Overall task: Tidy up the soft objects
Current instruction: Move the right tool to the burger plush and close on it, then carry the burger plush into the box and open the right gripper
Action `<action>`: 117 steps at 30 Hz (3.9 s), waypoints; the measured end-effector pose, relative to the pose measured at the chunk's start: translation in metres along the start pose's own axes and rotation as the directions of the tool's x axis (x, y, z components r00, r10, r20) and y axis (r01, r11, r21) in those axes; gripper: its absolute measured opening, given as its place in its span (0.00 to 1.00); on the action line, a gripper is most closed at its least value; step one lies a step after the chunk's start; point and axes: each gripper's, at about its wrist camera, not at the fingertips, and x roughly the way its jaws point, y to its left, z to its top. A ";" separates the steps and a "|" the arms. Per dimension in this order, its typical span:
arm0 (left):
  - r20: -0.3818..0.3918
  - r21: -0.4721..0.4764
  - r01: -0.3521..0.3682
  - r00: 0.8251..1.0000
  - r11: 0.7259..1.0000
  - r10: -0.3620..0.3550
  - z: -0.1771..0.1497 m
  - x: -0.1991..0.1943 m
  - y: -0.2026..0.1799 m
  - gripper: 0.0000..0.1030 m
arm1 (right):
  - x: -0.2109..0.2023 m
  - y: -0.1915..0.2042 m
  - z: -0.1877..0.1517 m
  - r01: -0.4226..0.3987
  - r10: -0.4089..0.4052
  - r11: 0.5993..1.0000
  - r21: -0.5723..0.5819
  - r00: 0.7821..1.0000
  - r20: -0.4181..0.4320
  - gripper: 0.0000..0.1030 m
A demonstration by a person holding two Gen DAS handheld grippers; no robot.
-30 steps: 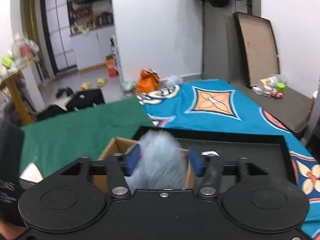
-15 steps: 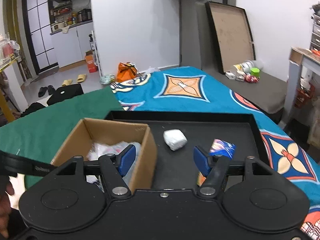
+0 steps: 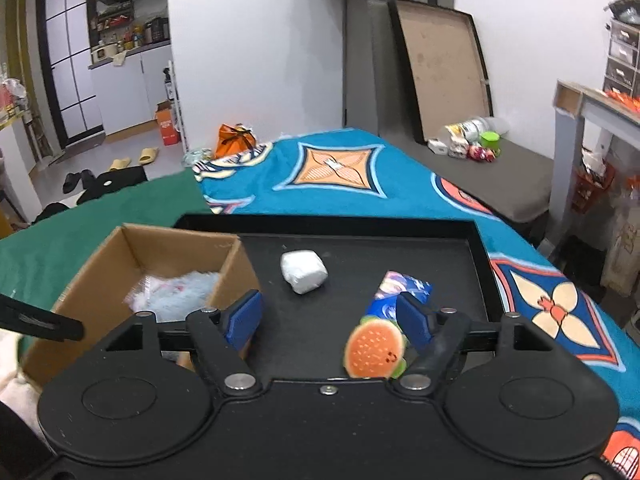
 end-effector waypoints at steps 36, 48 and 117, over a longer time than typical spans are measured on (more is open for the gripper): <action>-0.068 0.189 -0.220 0.969 0.957 0.236 0.005 0.026 -0.056 0.45 | 0.075 -0.049 -0.041 0.007 0.023 0.986 0.168 0.984 -0.179 0.33; -0.040 0.177 -0.210 0.975 0.962 0.220 0.004 0.012 -0.055 0.45 | 0.052 -0.056 -0.036 -0.023 0.052 0.982 0.188 0.987 -0.153 0.30; -0.040 -0.020 0.212 0.976 0.977 -0.213 -0.010 -0.001 0.045 0.07 | -0.034 0.098 0.026 -0.230 0.236 0.971 0.069 0.968 -0.089 0.31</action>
